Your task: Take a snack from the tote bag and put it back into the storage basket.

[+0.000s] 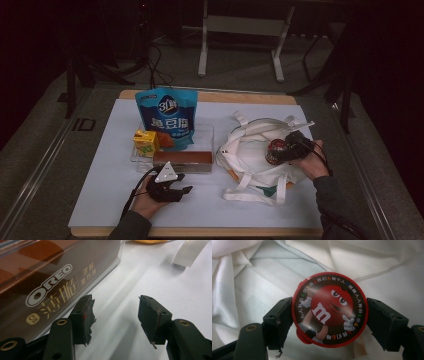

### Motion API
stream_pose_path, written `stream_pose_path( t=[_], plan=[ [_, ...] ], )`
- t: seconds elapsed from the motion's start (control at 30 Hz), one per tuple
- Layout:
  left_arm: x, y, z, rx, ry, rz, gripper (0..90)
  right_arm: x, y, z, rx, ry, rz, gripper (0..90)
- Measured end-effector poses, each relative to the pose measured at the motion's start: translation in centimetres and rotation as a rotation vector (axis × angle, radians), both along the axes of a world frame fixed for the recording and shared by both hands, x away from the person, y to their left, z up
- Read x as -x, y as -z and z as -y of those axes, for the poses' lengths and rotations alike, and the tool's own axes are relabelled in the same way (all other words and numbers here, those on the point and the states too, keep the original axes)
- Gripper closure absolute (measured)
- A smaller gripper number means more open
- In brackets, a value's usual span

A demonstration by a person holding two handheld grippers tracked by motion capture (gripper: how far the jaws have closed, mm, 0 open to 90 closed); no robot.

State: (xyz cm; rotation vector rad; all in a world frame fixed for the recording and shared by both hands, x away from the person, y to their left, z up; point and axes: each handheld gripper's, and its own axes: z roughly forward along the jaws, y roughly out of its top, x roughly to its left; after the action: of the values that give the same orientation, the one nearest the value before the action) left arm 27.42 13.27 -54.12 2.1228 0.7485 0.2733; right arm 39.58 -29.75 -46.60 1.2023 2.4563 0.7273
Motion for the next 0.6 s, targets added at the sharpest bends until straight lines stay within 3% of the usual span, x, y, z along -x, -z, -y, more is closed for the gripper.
stream_pose_path(
  t=[0.3,0.6],
  plan=[
    [0.01,0.01,0.02,0.000,0.000,0.000,45.8,-0.61,0.28,-0.38,0.040,-0.027,-0.036,24.2],
    [0.01,0.01,0.05,-0.001,0.000,0.000,45.8,-0.74,0.51,-0.86,0.024,0.017,-0.031,24.9]
  ],
)
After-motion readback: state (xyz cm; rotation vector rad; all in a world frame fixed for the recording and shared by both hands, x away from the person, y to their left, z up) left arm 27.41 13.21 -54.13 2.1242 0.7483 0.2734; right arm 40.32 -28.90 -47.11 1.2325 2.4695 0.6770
